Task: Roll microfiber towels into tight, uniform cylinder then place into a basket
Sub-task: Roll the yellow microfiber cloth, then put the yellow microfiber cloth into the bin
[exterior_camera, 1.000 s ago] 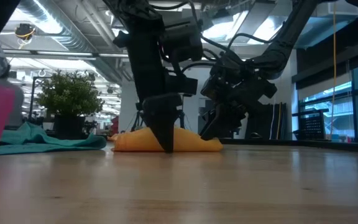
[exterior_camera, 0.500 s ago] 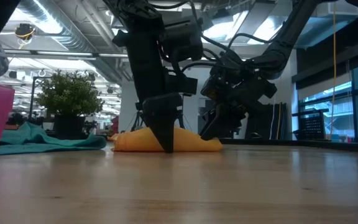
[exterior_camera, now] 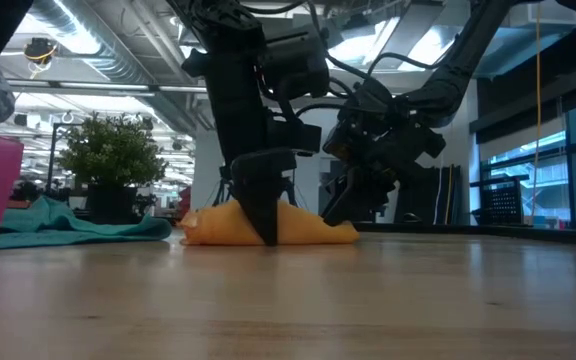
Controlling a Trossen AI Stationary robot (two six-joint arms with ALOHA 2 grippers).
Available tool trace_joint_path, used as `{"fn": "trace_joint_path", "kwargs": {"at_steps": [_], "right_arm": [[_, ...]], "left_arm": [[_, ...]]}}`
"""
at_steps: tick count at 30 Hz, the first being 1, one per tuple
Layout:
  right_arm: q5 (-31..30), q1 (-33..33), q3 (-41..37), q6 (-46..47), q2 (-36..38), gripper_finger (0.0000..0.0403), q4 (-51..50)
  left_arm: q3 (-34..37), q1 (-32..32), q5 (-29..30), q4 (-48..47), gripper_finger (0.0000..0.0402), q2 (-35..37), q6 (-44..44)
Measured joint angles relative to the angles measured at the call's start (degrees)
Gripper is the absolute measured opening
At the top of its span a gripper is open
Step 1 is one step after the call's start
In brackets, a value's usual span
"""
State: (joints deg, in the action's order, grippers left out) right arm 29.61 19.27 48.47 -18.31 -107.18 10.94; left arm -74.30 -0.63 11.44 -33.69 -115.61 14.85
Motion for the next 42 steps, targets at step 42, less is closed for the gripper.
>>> {"fn": "trace_joint_path", "kwargs": {"at_steps": [42], "right_arm": [[-14.72,-0.10,0.02,3.03,33.68,0.0157,-33.36]], "left_arm": [[-1.44,-6.08,0.66,-11.62,0.0003,7.24,5.82]]}}
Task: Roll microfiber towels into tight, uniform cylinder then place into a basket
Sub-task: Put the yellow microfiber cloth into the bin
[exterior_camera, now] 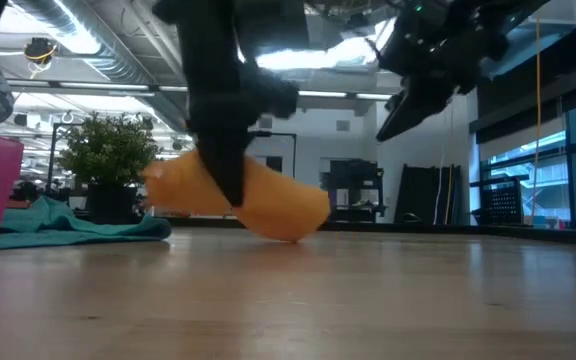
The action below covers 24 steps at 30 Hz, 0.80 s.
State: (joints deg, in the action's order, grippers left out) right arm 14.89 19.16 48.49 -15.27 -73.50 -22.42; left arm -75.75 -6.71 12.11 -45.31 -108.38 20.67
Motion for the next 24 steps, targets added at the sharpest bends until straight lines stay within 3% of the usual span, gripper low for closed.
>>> {"fn": "trace_joint_path", "kwargs": {"at_steps": [6,14,24], "right_arm": [[0.16,-0.12,0.00,0.07,4.41,0.0157,-4.15],[0.19,-0.12,0.00,0.12,5.05,0.0157,-5.39],[0.18,-0.12,0.00,-0.02,5.03,0.0157,-5.31]], "left_arm": [[-0.13,-5.13,1.15,-1.43,0.0003,5.57,4.03],[-0.15,-14.87,4.70,-7.26,0.0004,12.03,12.89],[-0.17,-28.73,8.04,-13.14,0.0004,14.66,25.98]]}}
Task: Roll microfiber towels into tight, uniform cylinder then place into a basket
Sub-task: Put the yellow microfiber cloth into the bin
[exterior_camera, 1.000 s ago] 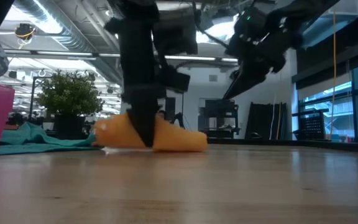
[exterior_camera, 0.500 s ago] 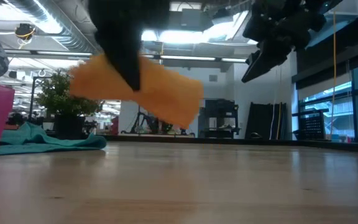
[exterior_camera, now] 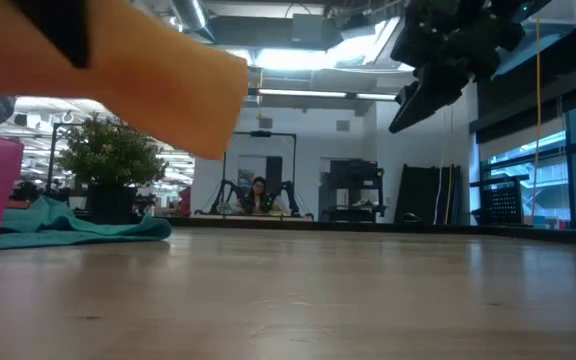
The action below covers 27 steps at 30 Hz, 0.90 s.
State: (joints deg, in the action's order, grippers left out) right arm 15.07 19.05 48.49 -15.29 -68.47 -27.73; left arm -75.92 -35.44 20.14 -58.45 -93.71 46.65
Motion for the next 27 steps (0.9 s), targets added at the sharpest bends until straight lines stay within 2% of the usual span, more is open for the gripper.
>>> {"fn": "trace_joint_path", "kwargs": {"at_steps": [12,21,27], "right_arm": [[0.46,-0.03,0.00,0.11,0.00,0.0157,0.04],[13.26,-0.13,0.00,-0.01,0.00,0.0157,0.98],[14.01,-0.13,0.00,-0.05,0.00,0.0157,0.98]], "left_arm": [[0.00,-13.65,3.35,0.08,0.0004,0.00,16.54],[-0.04,-23.11,6.45,0.13,0.0004,0.00,25.77],[-0.07,-26.66,6.58,0.21,0.0004,0.00,27.82]]}}
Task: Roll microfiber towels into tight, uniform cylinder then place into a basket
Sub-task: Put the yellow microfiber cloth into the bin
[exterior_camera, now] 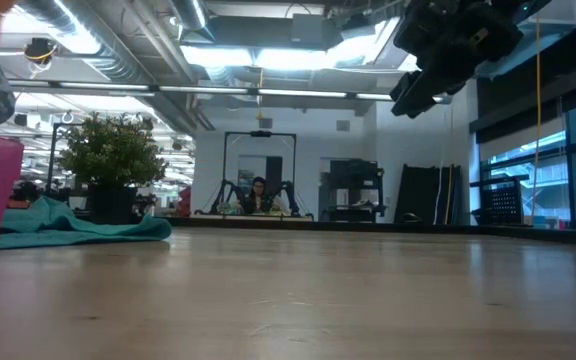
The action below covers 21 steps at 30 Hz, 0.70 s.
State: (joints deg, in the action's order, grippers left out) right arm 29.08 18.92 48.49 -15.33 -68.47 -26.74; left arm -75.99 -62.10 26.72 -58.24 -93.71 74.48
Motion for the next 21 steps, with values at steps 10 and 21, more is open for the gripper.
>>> {"fn": "trace_joint_path", "kwargs": {"at_steps": [10,21], "right_arm": [[0.00,0.02,0.00,-0.13,0.00,0.0157,0.00],[0.00,0.02,0.00,-0.13,-0.02,0.0157,0.02]], "left_arm": [[-0.04,-1.87,-5.28,0.45,0.0004,-2.80,-1.82],[-0.04,-2.84,-5.38,0.90,0.0004,-5.01,-1.59]]}}
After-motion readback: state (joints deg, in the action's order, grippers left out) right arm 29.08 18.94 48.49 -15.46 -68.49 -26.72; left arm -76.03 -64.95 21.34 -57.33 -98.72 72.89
